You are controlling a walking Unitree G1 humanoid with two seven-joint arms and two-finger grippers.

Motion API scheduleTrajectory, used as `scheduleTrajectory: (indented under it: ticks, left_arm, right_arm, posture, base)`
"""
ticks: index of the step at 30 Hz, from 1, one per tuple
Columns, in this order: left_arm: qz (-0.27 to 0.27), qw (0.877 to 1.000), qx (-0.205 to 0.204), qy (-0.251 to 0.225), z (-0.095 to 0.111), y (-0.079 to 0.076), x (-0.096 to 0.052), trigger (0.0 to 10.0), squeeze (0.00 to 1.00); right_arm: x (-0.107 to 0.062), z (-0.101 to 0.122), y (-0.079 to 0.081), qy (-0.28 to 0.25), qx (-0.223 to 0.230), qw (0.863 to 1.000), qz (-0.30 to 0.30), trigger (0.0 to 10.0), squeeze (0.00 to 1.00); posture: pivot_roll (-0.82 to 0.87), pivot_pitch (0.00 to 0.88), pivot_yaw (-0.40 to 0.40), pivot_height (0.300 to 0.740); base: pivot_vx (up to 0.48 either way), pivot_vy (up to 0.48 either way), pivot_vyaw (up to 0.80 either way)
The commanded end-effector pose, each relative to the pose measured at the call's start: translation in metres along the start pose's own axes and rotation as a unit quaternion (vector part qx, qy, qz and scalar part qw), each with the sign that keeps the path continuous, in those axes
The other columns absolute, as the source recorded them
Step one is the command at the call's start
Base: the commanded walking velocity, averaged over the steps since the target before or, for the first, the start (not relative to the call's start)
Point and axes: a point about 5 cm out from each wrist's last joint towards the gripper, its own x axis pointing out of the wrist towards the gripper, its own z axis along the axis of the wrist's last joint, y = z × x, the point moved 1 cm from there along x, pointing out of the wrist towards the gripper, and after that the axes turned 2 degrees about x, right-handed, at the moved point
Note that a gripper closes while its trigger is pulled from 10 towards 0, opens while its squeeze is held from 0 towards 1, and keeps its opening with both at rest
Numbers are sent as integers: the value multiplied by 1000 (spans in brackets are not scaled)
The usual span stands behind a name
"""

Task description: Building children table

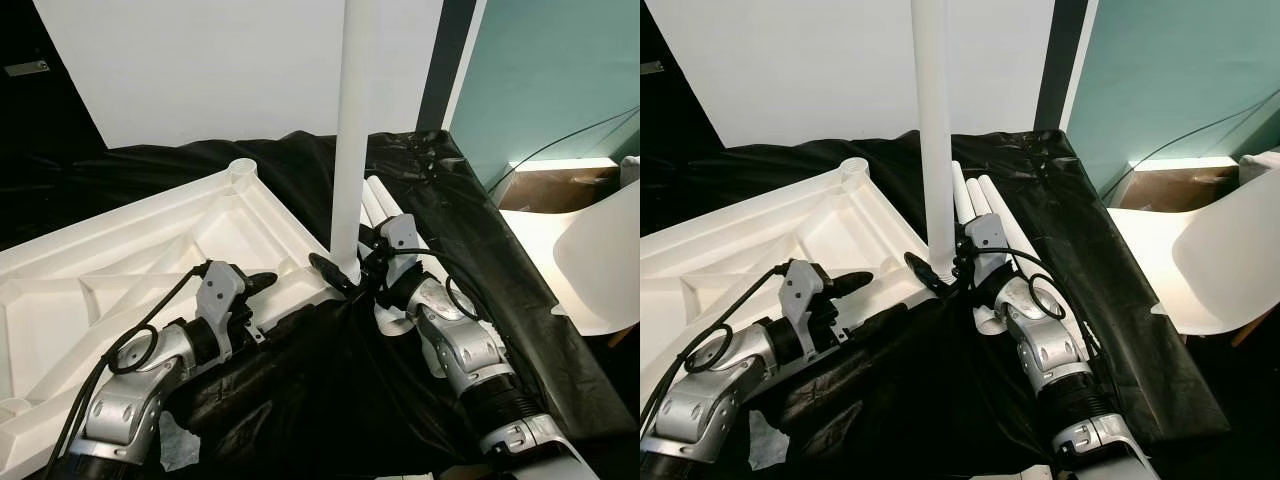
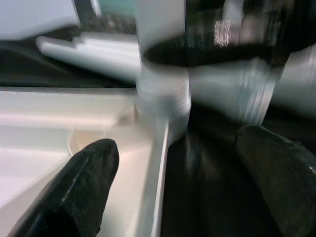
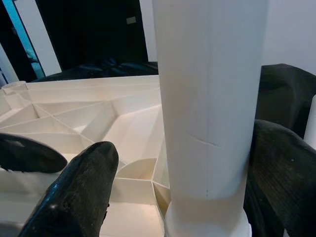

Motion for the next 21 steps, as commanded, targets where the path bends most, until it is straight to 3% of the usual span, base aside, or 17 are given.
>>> scheduleTrajectory:
  ticks: [1, 6, 15, 16, 21]
  left_arm:
    - [-45, 998, 15, 38, -13, -5, 4, 10000, 0]
    - [-6, 997, 42, 68, -18, 7, 18, 10000, 0]
    - [11, 995, 44, 88, -21, 11, 23, 9843, 0]
    - [9, 995, 42, 93, -24, 11, 24, 0, 0]
    - [-14, 994, 42, 99, -30, 5, 23, 0, 0]
  right_arm:
    - [0, -1, -2, 1, -6, 1000, -2, 10000, 0]
    - [-3, -1, -4, 0, -9, 1000, -9, 10000, 0]
    - [-5, -2, -3, 2, -9, 1000, -13, 10000, 0]
    - [-5, -2, -3, 2, -9, 1000, -13, 10000, 0]
    - [-4, -1, -6, 3, -14, 1000, -12, 10000, 0]
  posture:
    - [50, 0, 22, 740]
    - [32, 0, 27, 740]
    - [28, 0, 23, 740]
    - [31, 0, 21, 740]
    - [36, 0, 15, 740]
  base:
    - [0, 0, 0]
    - [0, 0, 0]
    - [0, 0, 0]
    - [0, 0, 0]
    - [0, 0, 0]
